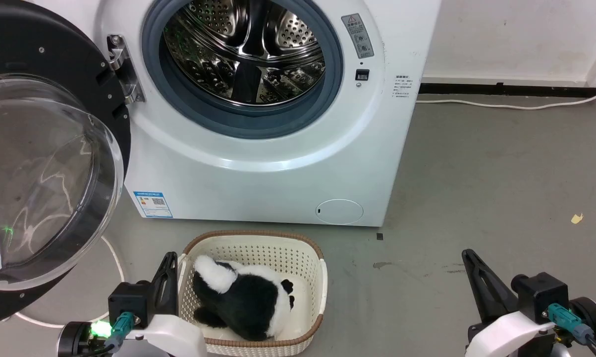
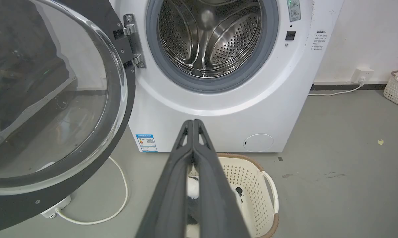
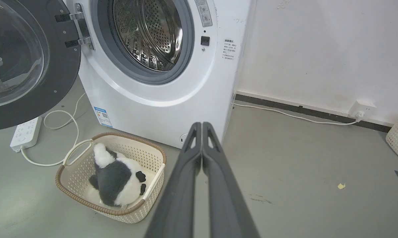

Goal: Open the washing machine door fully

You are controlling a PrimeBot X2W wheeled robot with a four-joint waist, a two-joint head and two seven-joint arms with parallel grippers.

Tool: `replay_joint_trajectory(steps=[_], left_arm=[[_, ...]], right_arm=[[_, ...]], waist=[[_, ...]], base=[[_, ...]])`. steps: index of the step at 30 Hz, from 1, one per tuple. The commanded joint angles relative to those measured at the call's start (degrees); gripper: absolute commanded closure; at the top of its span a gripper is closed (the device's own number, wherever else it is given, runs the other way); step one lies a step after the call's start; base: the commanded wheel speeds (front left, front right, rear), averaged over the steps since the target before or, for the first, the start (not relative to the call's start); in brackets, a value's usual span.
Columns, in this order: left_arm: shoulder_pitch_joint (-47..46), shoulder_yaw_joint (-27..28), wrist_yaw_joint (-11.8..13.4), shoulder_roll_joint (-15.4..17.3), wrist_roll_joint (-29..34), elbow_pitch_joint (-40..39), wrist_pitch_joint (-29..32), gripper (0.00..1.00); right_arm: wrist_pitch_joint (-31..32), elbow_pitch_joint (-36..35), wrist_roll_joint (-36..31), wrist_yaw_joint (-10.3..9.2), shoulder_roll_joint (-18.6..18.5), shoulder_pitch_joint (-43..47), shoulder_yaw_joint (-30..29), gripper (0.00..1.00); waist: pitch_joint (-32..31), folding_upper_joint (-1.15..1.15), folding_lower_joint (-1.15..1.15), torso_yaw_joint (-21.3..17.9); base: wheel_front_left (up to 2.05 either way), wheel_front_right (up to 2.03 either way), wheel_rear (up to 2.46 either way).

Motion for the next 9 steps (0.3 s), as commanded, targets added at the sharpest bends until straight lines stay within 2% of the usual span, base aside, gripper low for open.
replay_joint_trajectory(steps=[1,9], left_arm=[[-0.88,0.09,-0.31,0.0,0.51,-0.24,0.02,1.0],[-0.88,0.09,-0.31,0.0,0.51,-0.24,0.02,1.0]], right_arm=[[0.02,0.12,-0.44,0.05,0.29,-0.78,-0.01,1.0],[0.02,0.12,-0.44,0.05,0.29,-0.78,-0.01,1.0]], waist=[[0.0,0.0,0.0,0.0],[0.0,0.0,0.0,0.0]], base=[[0.0,0.0,0.0],[0.0,0.0,0.0]])
